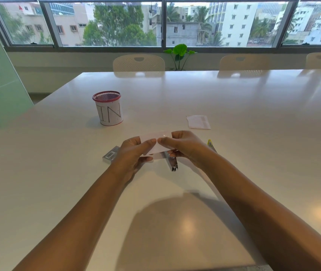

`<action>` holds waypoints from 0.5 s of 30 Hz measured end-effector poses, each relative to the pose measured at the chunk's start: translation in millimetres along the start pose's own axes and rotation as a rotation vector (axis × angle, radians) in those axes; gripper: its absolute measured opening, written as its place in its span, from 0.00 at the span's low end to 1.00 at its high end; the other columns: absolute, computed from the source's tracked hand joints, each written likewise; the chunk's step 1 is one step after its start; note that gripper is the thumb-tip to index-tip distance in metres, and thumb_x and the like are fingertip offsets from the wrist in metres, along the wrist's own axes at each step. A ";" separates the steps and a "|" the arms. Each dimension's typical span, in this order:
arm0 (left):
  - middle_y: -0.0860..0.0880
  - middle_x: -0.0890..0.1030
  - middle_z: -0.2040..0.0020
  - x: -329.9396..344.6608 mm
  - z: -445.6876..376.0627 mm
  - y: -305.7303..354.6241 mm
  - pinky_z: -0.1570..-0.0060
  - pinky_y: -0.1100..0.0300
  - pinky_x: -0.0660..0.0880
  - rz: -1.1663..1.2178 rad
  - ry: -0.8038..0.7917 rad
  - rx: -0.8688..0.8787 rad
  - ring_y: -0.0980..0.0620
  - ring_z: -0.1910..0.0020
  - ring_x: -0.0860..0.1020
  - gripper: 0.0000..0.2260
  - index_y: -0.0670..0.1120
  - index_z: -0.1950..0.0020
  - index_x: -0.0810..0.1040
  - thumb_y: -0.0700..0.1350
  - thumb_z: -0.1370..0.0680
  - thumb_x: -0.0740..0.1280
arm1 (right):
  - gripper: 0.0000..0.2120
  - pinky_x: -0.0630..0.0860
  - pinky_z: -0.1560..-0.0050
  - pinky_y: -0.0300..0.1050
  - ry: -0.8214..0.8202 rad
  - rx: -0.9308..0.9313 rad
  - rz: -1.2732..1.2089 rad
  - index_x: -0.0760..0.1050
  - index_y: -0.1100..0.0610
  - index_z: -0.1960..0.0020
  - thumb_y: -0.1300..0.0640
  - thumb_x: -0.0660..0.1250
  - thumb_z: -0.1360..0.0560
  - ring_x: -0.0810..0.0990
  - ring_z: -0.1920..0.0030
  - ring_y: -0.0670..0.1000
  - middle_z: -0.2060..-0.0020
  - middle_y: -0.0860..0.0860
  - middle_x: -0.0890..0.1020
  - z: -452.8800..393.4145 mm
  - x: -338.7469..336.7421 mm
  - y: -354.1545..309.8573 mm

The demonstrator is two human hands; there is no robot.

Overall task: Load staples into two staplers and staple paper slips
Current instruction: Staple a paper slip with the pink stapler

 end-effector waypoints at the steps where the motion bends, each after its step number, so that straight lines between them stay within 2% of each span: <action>1: 0.54 0.83 0.69 -0.1 -0.1 -0.1 0.69 0.65 0.76 -0.002 0.006 0.001 0.55 0.65 0.79 0.04 0.46 0.59 0.78 0.40 0.25 0.66 | 0.11 0.75 0.61 0.40 0.002 0.005 0.000 0.75 0.60 0.59 0.52 0.70 0.28 0.72 0.70 0.48 0.68 0.53 0.74 0.2 0.7 -0.1; 6: 0.54 0.84 0.66 -1.1 -1.6 -0.6 0.67 0.64 0.76 0.008 0.002 0.018 0.53 0.62 0.80 0.04 0.46 0.58 0.79 0.40 0.25 0.66 | 0.08 0.75 0.62 0.40 0.015 0.023 -0.042 0.73 0.59 0.64 0.57 0.67 0.27 0.71 0.74 0.47 0.71 0.51 0.73 -0.1 1.4 0.7; 10: 0.53 0.85 0.64 -1.9 -2.4 -0.7 0.65 0.65 0.77 0.029 -0.005 0.012 0.54 0.62 0.81 0.04 0.46 0.57 0.79 0.40 0.25 0.66 | 0.09 0.75 0.61 0.40 -0.002 0.019 -0.052 0.73 0.59 0.62 0.55 0.67 0.26 0.72 0.72 0.47 0.65 0.55 0.76 0.0 1.2 0.9; 12: 0.53 0.85 0.63 -1.7 -2.4 -0.7 0.66 0.65 0.77 0.037 -0.018 0.011 0.54 0.62 0.81 0.04 0.46 0.57 0.80 0.40 0.25 0.66 | 0.13 0.75 0.60 0.41 -0.009 0.003 -0.040 0.75 0.61 0.58 0.51 0.69 0.27 0.72 0.70 0.48 0.67 0.55 0.75 -0.9 1.4 2.4; 15: 0.52 0.85 0.62 -0.3 -2.3 -1.6 0.67 0.65 0.77 0.041 -0.041 0.002 0.53 0.60 0.81 0.04 0.46 0.57 0.81 0.40 0.26 0.66 | 0.23 0.75 0.57 0.43 -0.003 0.000 -0.045 0.77 0.69 0.52 0.47 0.71 0.29 0.72 0.68 0.49 0.68 0.54 0.74 -4.1 1.3 6.0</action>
Point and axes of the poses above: each hand's wrist, its own z-axis away from the middle knuckle, its own x-axis out of the palm, y = z × x, the point moved 3 cm from there along -z, towards the middle knuckle
